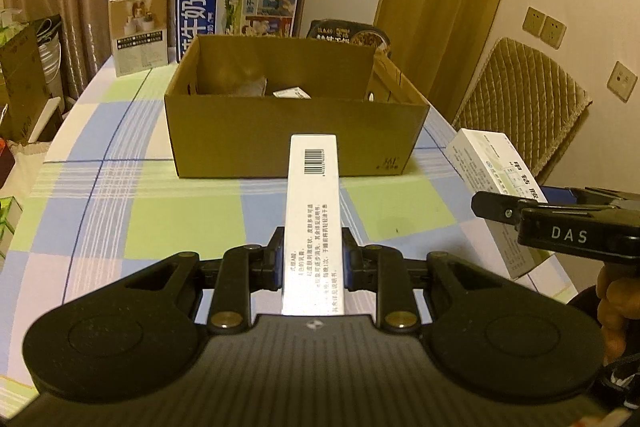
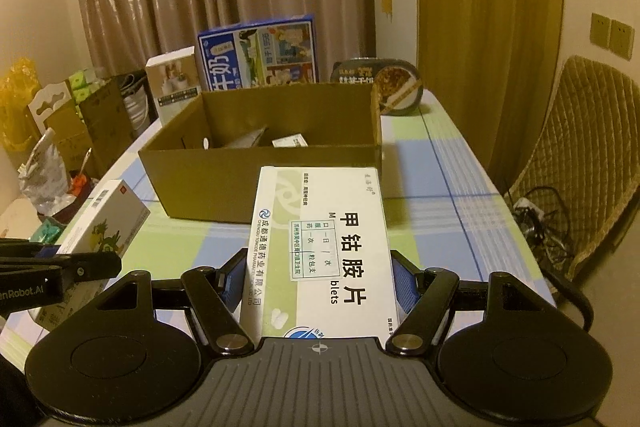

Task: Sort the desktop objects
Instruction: 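Lift both medicine boxes and carry them toward the cardboard box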

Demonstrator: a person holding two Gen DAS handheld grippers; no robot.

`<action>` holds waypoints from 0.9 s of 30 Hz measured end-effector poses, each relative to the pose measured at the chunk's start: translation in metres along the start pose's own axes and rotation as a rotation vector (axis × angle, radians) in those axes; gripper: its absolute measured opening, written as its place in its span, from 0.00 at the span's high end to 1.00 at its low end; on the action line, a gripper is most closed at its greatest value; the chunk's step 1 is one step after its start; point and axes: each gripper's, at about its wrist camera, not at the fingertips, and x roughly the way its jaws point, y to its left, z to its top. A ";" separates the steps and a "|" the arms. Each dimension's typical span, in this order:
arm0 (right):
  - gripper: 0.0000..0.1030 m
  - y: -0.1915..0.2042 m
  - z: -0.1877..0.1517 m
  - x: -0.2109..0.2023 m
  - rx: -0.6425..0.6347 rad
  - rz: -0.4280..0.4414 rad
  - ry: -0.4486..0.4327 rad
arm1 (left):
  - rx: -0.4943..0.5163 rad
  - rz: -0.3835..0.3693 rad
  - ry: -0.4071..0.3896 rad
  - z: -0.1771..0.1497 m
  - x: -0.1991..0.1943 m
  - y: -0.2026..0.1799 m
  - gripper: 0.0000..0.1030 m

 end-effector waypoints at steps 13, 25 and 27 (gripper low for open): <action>0.34 0.001 0.030 0.014 -0.020 -0.002 -0.022 | -0.004 0.001 -0.028 0.025 0.008 0.009 0.79; 0.34 -0.006 0.051 0.037 -0.036 -0.011 -0.017 | 0.026 -0.012 -0.028 0.053 0.034 0.014 0.79; 0.34 -0.005 0.055 0.041 -0.041 -0.010 -0.017 | 0.031 -0.010 -0.029 0.058 0.038 0.016 0.79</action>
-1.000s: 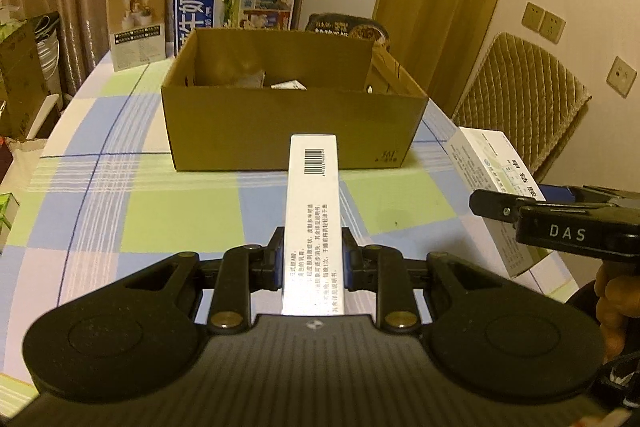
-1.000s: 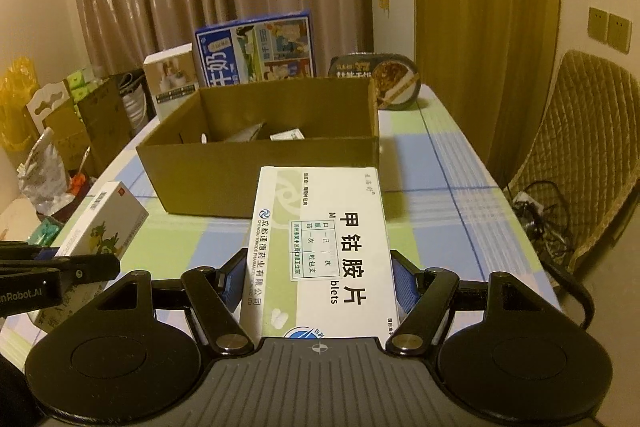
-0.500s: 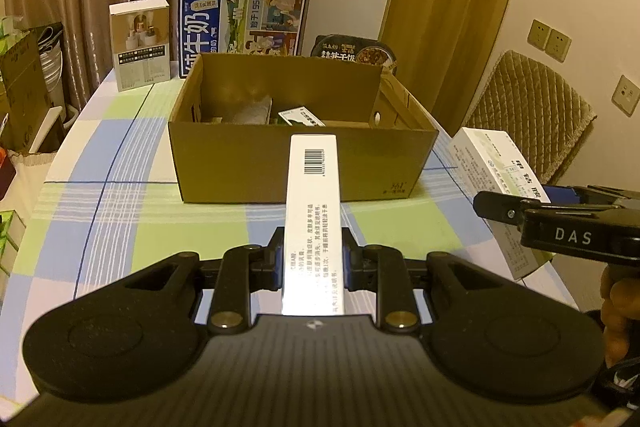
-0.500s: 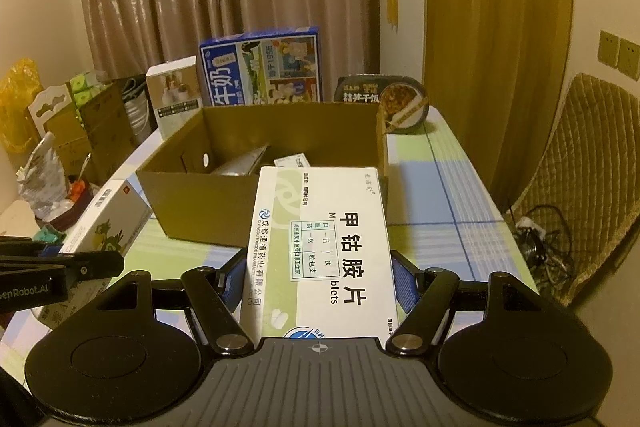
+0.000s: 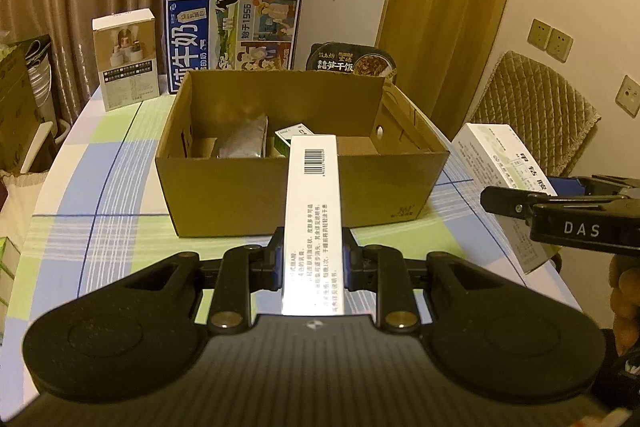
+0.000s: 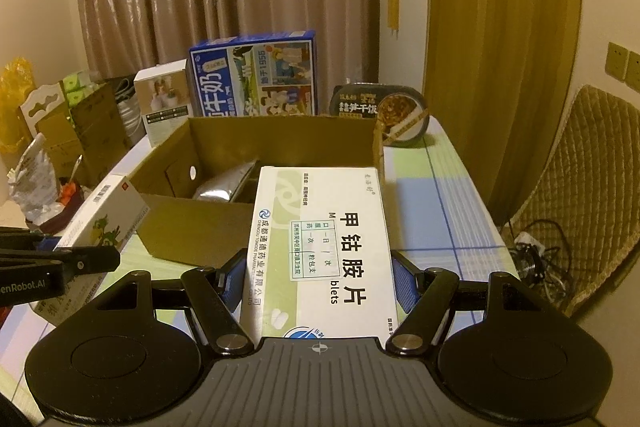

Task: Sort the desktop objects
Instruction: 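Lower both medicine boxes into the cardboard box and open both tools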

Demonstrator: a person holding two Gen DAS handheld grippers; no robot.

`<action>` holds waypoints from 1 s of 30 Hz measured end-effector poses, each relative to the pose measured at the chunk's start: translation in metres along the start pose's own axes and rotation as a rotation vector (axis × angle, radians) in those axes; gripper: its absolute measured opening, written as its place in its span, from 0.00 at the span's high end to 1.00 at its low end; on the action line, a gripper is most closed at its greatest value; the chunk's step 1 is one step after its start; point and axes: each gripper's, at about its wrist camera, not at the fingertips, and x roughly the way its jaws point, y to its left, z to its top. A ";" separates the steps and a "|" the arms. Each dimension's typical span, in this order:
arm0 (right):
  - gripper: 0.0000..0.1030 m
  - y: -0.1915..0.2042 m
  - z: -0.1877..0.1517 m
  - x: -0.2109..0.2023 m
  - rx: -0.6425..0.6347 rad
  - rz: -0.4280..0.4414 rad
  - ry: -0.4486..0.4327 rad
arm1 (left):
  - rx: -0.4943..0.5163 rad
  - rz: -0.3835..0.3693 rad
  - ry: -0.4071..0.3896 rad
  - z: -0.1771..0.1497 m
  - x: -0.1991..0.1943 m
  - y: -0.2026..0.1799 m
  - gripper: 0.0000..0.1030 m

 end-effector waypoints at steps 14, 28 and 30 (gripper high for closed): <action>0.34 0.012 0.025 0.035 -0.037 0.027 0.000 | 0.005 0.029 -0.004 0.028 0.022 0.026 0.79; 0.34 0.005 0.049 0.068 -0.061 0.028 0.012 | 0.026 0.052 -0.003 0.056 0.047 0.050 0.79; 0.34 0.005 0.054 0.072 -0.065 0.031 0.012 | 0.033 0.052 -0.003 0.063 0.053 0.053 0.79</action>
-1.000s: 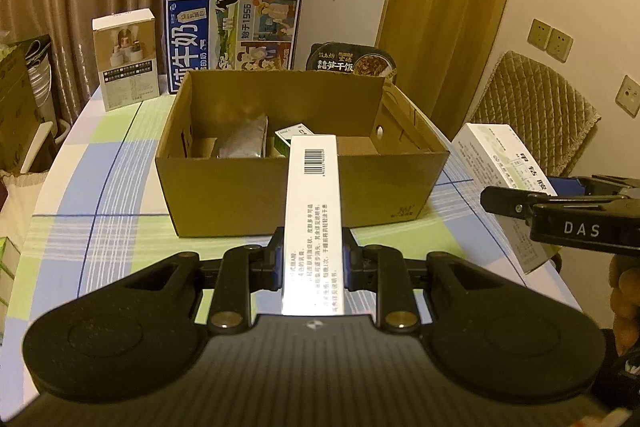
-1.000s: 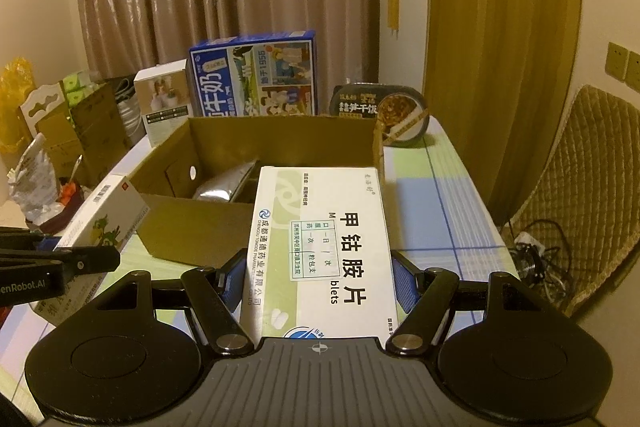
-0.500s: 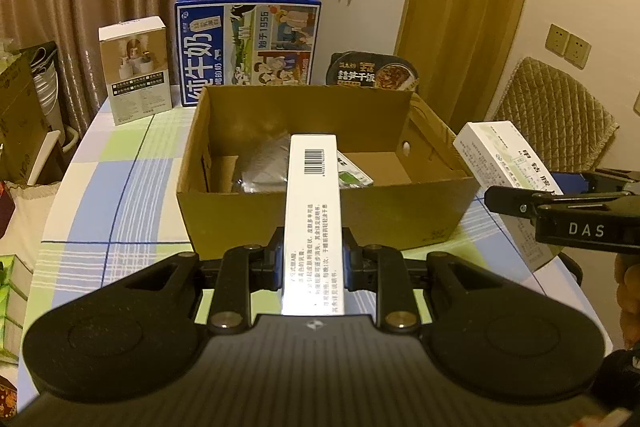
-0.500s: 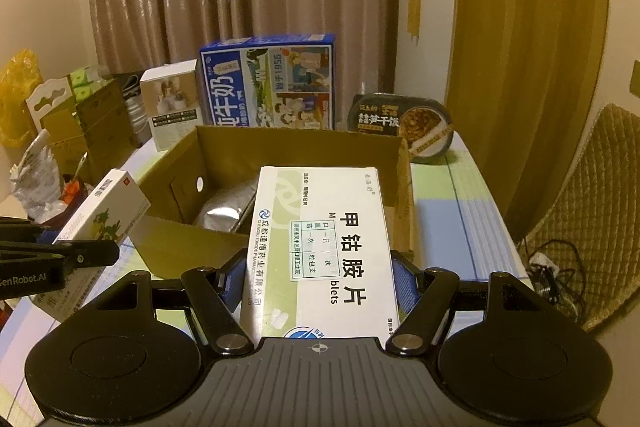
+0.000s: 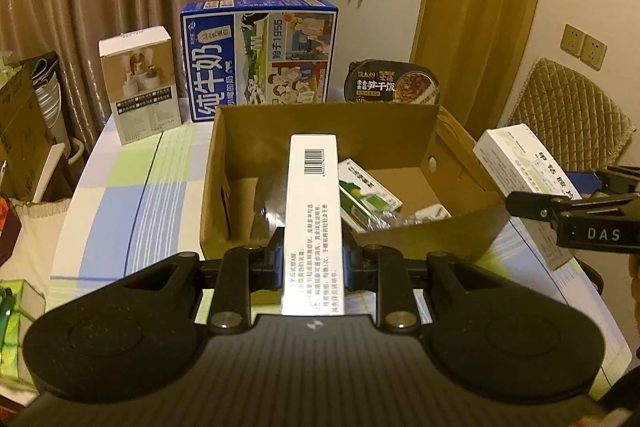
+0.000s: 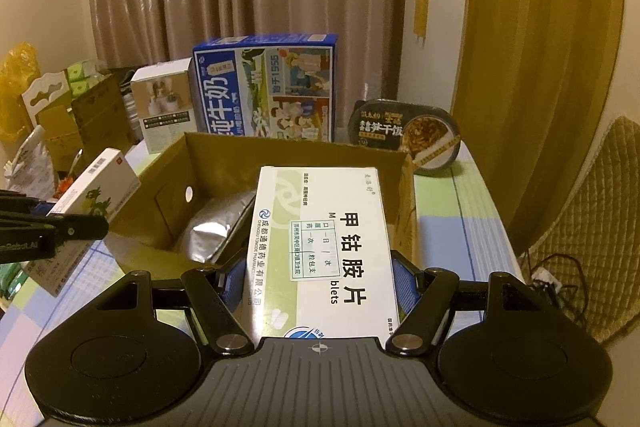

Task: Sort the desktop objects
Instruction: 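Lower both medicine boxes into the cardboard box and open both tools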

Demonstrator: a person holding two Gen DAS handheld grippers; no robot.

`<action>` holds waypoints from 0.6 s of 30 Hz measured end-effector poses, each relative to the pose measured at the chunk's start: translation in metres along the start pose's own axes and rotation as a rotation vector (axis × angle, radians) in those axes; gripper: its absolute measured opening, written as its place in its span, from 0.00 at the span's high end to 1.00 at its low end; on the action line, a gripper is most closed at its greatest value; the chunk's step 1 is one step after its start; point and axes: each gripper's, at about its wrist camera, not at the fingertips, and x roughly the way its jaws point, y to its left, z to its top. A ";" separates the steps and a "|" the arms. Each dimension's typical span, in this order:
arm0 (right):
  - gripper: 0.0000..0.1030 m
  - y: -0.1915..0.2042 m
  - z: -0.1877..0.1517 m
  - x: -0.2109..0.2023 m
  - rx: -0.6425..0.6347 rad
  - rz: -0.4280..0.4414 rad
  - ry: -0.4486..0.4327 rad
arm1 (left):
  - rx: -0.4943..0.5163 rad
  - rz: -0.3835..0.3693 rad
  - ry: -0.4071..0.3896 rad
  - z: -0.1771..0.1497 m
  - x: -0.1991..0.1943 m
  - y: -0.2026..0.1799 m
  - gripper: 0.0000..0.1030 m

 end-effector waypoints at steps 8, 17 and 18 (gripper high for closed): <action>0.34 0.001 0.017 0.017 -0.015 0.018 -0.003 | 0.036 -0.009 0.010 0.018 0.021 -0.001 0.79; 0.34 -0.005 0.033 0.040 -0.021 0.021 0.008 | 0.057 -0.031 0.031 0.029 0.046 -0.004 0.79; 0.34 -0.006 0.035 0.043 -0.021 0.020 0.010 | 0.058 -0.032 0.032 0.031 0.049 -0.004 0.79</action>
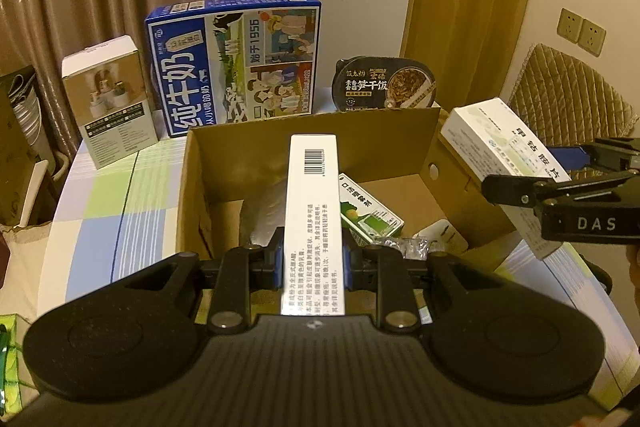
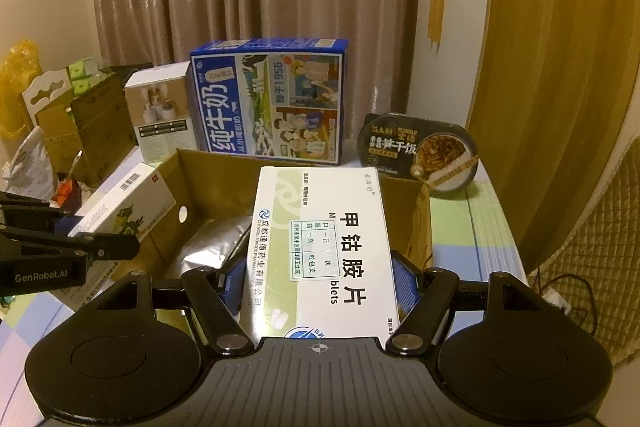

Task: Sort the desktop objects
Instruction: 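Lower both medicine boxes into the cardboard box and open both tools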

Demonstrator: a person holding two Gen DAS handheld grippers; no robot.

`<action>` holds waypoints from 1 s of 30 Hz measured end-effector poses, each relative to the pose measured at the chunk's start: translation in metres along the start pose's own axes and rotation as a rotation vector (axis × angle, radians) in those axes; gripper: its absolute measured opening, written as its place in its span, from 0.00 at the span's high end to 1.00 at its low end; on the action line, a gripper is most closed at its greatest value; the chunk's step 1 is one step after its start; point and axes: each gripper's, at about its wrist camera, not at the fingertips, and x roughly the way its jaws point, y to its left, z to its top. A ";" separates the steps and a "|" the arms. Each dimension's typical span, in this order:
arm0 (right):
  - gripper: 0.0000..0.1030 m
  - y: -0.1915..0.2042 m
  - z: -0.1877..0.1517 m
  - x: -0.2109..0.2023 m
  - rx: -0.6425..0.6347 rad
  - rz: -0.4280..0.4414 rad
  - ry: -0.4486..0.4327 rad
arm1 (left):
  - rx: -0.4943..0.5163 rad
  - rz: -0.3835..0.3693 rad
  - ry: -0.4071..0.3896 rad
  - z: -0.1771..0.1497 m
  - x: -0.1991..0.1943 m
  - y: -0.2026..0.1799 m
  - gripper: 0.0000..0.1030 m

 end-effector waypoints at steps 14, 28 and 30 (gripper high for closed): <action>0.34 -0.019 0.016 0.035 0.018 -0.008 0.024 | 0.020 -0.021 0.042 0.007 0.042 0.001 0.79; 0.34 -0.027 0.022 0.075 0.033 -0.007 0.085 | 0.005 -0.041 0.088 0.015 0.083 0.002 0.79; 0.34 -0.028 0.023 0.081 0.041 -0.005 0.094 | 0.000 -0.041 0.092 0.017 0.087 0.003 0.79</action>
